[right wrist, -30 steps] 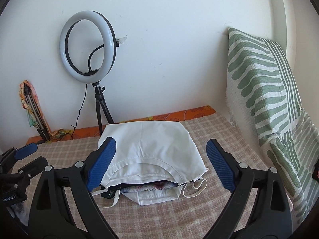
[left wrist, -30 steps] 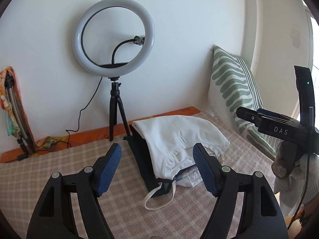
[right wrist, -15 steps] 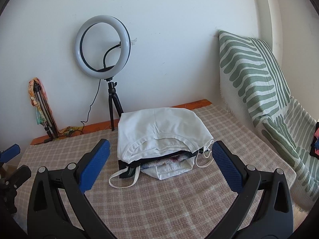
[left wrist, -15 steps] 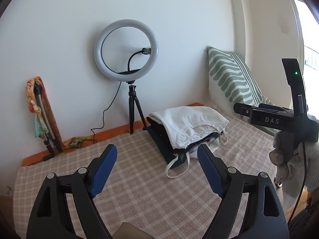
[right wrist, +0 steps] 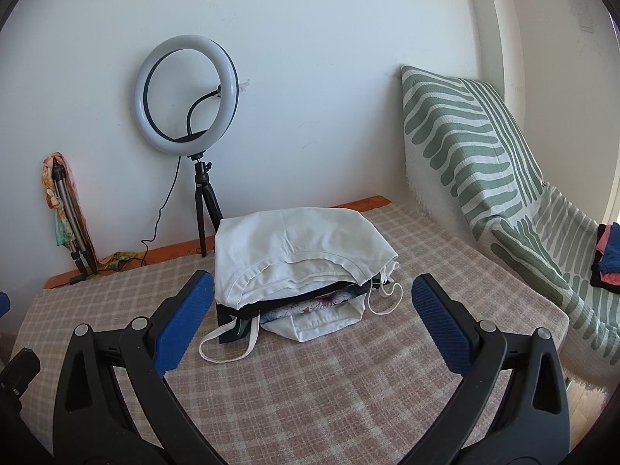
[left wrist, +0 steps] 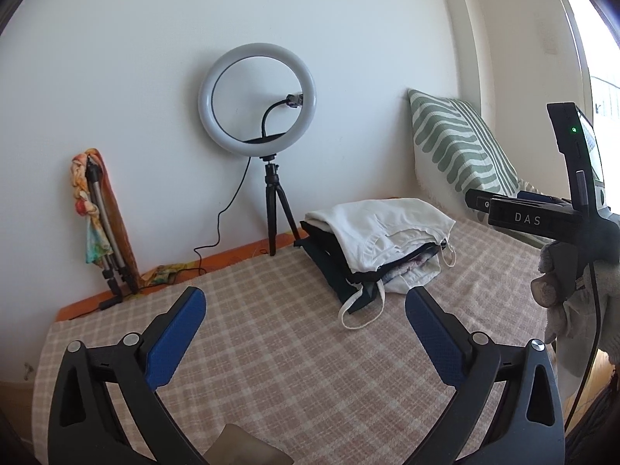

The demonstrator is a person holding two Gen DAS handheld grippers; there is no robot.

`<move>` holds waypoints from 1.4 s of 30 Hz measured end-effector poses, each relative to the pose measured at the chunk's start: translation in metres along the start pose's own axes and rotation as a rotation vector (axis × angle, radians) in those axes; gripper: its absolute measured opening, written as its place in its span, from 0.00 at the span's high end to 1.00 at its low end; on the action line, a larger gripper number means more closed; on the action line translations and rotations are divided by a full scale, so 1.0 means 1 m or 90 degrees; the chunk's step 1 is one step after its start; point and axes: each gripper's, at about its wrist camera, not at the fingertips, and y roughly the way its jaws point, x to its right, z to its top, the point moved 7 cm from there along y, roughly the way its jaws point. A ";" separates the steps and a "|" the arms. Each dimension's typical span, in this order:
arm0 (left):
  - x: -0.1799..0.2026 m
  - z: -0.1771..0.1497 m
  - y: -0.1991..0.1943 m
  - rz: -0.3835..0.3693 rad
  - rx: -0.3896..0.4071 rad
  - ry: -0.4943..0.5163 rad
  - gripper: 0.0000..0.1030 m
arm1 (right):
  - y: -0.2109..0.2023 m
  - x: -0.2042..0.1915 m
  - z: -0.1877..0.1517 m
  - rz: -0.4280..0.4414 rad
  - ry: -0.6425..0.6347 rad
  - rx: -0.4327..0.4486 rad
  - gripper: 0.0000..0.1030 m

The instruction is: Fold small clothes

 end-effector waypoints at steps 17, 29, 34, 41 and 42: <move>-0.003 -0.015 0.017 0.018 -0.028 -0.002 0.00 | 0.007 -0.001 -0.001 -0.005 0.007 0.018 0.00; -0.004 -0.012 0.011 0.011 -0.025 -0.005 0.00 | 0.008 -0.001 -0.003 -0.005 0.012 0.018 0.00; -0.005 -0.011 0.009 0.015 -0.023 0.000 0.00 | 0.008 -0.004 -0.004 -0.004 0.011 0.015 0.00; -0.004 -0.011 0.010 0.010 -0.025 0.000 0.00 | 0.011 -0.006 -0.005 0.001 0.010 0.012 0.00; -0.004 -0.012 0.010 0.010 -0.027 0.001 0.00 | 0.011 -0.006 -0.006 0.002 0.010 0.012 0.00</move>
